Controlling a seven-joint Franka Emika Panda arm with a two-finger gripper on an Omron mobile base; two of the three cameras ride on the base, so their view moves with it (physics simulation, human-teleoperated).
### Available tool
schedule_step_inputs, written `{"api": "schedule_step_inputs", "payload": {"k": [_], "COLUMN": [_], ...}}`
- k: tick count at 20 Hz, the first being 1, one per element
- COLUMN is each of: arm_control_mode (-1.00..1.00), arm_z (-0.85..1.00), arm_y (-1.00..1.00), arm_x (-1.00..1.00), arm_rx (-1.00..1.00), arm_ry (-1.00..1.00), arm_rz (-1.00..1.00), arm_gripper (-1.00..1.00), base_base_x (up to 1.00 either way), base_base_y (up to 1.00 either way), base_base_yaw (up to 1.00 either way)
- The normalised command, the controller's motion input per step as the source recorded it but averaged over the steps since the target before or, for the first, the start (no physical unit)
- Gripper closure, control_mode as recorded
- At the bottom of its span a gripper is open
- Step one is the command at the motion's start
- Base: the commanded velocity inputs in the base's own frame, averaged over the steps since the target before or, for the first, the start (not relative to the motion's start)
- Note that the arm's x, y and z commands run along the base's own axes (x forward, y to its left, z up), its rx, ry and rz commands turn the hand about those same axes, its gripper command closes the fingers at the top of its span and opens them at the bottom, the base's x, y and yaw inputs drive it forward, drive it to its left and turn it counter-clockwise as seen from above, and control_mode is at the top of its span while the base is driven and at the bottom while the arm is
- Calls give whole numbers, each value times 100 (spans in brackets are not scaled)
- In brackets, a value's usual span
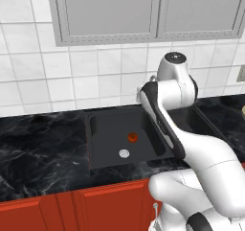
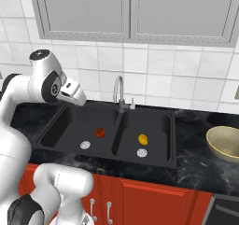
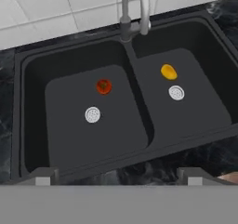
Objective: Remove the mango and tomato from the sink. Then move the bowl and cup from the counter to the sink for washing.
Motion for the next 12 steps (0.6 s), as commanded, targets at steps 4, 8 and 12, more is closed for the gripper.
{"api": "schedule_step_inputs", "payload": {"k": [4, 8, 12], "arm_control_mode": [-100, -100, -100], "arm_z": [-27, -25, -22], "arm_y": [22, 22, 26], "arm_x": [-7, 0, 4], "arm_rx": [0, 0, 0], "arm_ry": [-7, -1, 0], "arm_rz": [-16, -15, -11], "arm_gripper": [-100, -100, -100], "base_base_x": [0, 0, 0], "base_base_y": [0, 0, 0], "base_base_yaw": [0, 0, 0]}}
